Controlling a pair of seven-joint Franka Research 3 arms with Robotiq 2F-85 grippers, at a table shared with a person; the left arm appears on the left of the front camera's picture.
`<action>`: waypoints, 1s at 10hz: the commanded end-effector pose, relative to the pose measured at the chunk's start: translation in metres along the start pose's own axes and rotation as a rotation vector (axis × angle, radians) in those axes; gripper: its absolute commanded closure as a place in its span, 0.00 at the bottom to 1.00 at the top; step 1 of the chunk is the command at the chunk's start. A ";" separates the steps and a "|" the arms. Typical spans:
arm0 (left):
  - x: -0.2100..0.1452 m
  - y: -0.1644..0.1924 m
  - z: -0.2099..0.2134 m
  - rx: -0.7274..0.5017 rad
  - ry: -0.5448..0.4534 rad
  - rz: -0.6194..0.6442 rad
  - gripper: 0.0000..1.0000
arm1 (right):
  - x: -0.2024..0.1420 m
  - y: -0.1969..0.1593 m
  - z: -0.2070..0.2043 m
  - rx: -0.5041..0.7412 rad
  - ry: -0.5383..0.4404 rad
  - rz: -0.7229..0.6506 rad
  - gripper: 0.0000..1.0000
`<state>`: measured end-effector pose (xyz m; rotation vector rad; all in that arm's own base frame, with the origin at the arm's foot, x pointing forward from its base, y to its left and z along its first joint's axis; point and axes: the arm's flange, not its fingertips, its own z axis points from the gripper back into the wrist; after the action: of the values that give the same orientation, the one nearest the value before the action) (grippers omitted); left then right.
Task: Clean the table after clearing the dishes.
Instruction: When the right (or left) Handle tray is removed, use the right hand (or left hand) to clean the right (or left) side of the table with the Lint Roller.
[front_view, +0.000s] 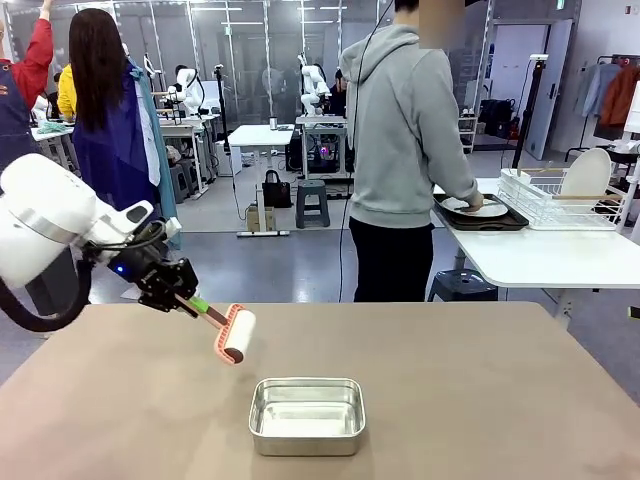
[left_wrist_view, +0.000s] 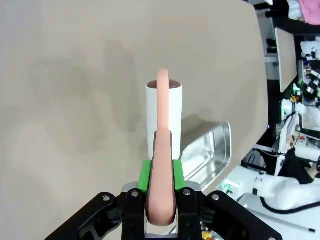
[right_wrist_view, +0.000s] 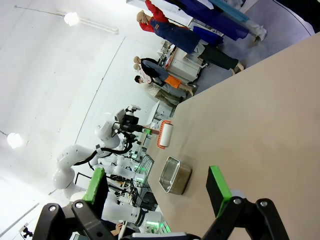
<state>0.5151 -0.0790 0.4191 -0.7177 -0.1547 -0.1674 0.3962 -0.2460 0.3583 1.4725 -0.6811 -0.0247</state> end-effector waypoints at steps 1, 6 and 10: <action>0.017 0.016 -0.023 -0.063 -0.014 0.013 0.80 | 0.000 0.004 -0.002 0.003 0.002 -0.003 0.00; 0.018 0.082 -0.054 -0.141 0.039 0.099 0.80 | 0.000 0.004 -0.002 0.003 0.002 -0.003 0.00; 0.002 0.143 -0.066 -0.204 0.056 0.099 0.80 | 0.000 0.004 -0.002 0.003 0.002 -0.003 0.00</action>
<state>0.5517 -0.0339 0.3077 -0.9271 -0.0430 -0.1100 0.3962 -0.2461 0.3583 1.4724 -0.6812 -0.0248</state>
